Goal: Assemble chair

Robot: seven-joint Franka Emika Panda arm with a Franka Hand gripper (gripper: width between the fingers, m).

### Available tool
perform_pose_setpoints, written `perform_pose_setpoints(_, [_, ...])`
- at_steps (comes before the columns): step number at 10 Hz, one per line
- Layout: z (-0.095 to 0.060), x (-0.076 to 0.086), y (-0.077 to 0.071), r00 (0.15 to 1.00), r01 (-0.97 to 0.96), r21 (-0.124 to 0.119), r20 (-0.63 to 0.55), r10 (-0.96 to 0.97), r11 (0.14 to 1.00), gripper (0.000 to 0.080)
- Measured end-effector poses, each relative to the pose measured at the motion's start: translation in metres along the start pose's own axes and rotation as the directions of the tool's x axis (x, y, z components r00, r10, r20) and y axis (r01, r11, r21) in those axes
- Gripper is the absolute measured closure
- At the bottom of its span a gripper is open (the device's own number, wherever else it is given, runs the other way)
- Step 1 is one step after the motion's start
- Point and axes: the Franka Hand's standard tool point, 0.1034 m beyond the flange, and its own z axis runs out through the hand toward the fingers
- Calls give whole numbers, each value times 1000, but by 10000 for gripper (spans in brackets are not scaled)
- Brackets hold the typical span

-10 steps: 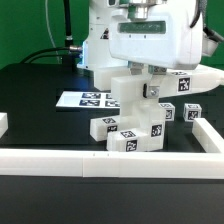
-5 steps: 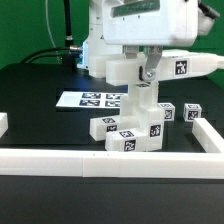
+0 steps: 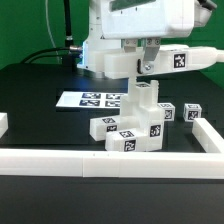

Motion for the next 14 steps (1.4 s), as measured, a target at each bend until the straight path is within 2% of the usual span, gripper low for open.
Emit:
perform_pose_setpoints(2, [1, 6, 10, 998, -54, -19, 23, 55, 998, 514])
perform_pose_setpoints(6, [13, -13, 23, 998, -46, -49, 27, 48, 998, 514])
perform_pose_setpoints(14, [17, -11, 27, 999, -40, -55, 25, 41, 998, 514])
